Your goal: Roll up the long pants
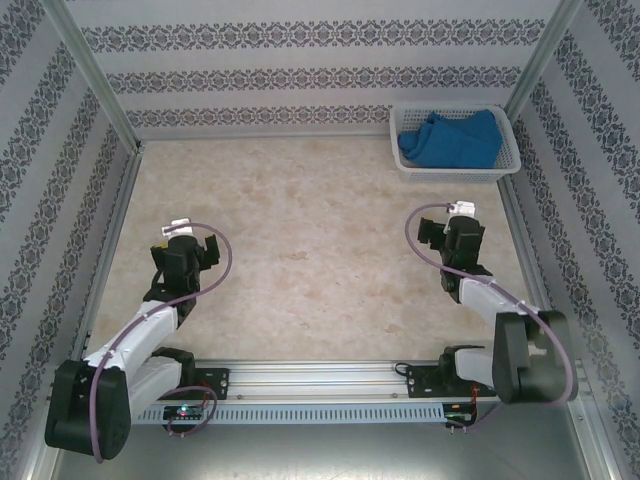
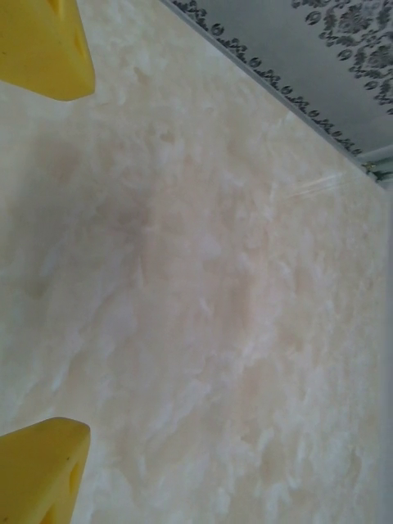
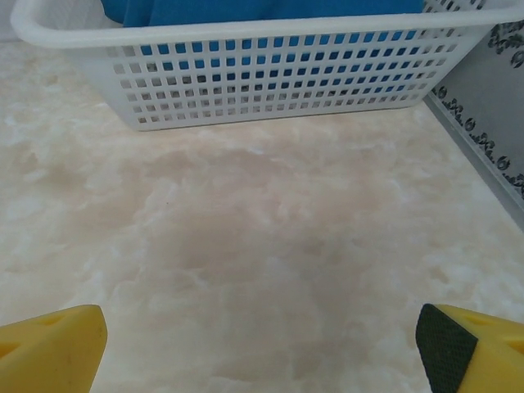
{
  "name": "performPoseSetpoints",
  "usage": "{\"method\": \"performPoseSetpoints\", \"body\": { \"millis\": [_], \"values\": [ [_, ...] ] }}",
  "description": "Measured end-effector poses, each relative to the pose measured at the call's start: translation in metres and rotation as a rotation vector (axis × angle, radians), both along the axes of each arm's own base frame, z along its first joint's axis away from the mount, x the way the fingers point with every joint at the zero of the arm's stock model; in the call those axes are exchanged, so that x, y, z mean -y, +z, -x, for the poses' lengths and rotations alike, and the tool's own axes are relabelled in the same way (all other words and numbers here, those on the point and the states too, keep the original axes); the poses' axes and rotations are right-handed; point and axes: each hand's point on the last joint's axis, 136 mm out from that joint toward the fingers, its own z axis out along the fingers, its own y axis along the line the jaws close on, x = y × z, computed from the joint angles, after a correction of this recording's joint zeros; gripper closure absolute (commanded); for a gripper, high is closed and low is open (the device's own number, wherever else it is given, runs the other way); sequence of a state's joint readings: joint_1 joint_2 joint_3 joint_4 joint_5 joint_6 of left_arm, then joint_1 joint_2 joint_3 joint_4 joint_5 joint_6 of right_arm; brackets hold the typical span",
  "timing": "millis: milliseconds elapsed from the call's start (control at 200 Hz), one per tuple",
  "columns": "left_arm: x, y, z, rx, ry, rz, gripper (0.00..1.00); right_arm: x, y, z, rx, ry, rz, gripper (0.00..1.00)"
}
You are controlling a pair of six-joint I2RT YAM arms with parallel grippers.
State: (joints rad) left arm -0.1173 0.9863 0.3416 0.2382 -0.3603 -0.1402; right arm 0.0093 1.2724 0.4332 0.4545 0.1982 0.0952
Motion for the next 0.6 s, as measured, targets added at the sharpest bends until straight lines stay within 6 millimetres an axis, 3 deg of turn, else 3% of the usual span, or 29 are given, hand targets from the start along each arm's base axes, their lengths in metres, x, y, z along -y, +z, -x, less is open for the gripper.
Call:
{"method": "performPoseSetpoints", "body": {
  "millis": [230, 465, 600],
  "values": [
    [0.005, 0.000, -0.016, 0.060, -0.061, -0.027, 0.00, -0.011, -0.017, -0.019, 0.016, 0.039, 0.021, 0.02],
    [0.020, -0.032, -0.054, -0.014, -0.178, -0.021, 0.00, -0.018, -0.011, -0.025, 0.089, 0.065, 0.035, 0.02],
    [0.032, -0.045, -0.070, -0.046, -0.250, -0.013, 0.00, -0.018, -0.019, -0.022, 0.093, 0.062, 0.035, 0.02]
  ]
}}
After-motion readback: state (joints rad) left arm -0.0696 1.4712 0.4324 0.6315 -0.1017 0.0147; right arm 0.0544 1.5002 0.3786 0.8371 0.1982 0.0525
